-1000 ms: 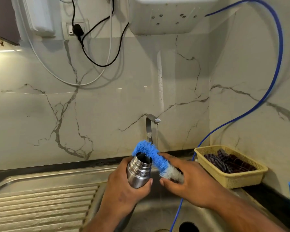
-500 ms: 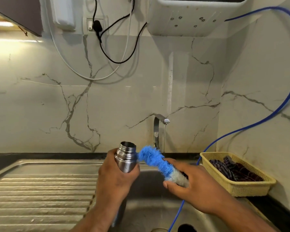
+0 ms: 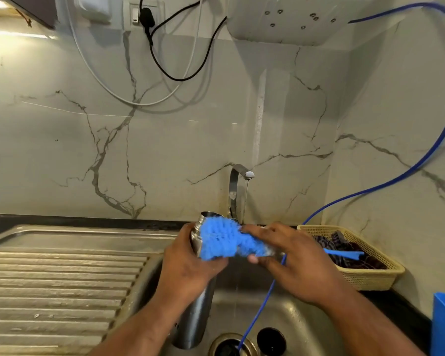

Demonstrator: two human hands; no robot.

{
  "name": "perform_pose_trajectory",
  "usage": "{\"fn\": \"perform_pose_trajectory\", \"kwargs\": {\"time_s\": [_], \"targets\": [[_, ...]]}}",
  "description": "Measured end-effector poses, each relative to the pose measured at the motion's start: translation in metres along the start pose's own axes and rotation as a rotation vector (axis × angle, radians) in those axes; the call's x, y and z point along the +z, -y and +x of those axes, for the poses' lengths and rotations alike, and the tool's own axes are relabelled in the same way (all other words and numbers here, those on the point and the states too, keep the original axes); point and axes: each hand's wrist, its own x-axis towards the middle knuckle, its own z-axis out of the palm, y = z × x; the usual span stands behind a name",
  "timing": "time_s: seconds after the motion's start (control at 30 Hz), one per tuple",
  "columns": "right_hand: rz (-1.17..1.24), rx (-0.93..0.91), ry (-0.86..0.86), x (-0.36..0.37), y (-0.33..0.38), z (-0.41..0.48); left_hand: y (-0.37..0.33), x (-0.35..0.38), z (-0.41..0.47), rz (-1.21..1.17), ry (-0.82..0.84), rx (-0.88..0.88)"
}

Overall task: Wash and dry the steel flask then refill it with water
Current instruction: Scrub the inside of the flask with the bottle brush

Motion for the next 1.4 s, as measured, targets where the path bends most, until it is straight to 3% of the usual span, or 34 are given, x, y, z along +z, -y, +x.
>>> {"fn": "perform_pose_trajectory", "kwargs": {"time_s": [0.23, 0.7, 0.87, 1.27, 1.4], "targets": [[0.025, -0.005, 0.095, 0.017, 0.013, 0.000, 0.010, -0.003, -0.008, -0.049, 0.086, 0.025], [0.056, 0.075, 0.006, 0.009, 0.003, -0.001, 0.004, -0.015, 0.006, -0.007, 0.083, 0.064], [0.087, 0.072, -0.001, 0.012, 0.008, -0.004, -0.001, -0.013, 0.001, -0.013, 0.168, 0.066], [0.152, 0.137, -0.106, 0.007, -0.016, -0.002, -0.001, -0.020, 0.003, -0.213, 0.176, 0.038], [0.149, 0.184, -0.163, 0.007, -0.014, -0.003, -0.006, -0.019, -0.002, -0.144, 0.258, 0.076]]}}
